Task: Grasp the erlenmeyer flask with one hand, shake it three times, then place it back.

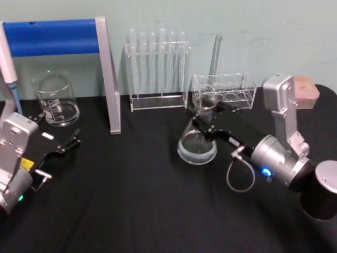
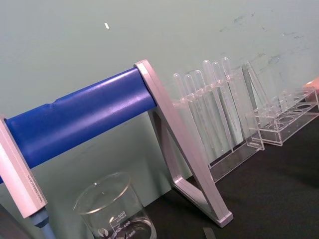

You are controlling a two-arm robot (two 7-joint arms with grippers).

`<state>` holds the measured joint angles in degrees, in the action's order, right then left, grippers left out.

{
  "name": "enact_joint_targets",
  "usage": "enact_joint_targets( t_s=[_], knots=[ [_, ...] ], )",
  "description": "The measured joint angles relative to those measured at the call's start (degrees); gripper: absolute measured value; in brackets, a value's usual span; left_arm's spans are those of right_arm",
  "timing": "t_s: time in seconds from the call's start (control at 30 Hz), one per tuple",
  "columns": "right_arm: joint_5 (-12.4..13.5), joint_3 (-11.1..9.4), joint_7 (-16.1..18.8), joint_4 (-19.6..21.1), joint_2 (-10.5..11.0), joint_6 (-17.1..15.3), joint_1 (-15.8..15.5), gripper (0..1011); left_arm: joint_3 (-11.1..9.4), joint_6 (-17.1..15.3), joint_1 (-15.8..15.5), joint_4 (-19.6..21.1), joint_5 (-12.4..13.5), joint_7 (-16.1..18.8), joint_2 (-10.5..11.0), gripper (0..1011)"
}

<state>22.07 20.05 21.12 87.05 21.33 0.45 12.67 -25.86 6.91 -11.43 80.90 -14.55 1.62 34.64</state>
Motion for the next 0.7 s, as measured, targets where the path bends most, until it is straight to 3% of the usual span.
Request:
enact_joint_targets(
  t_s=[0.47, 0.7],
  knots=[
    [-1.1, -5.4, -3.6, -2.5, -1.0, 0.3, 0.4, 456, 0.0, 0.0, 0.0, 0.0, 0.0, 0.0, 0.0, 1001],
    [-1.9, -7.1, -4.3, -3.0, -1.4, 0.3, 0.5, 456, 0.0, 0.0, 0.0, 0.0, 0.0, 0.0, 0.0, 1001]
  ],
)
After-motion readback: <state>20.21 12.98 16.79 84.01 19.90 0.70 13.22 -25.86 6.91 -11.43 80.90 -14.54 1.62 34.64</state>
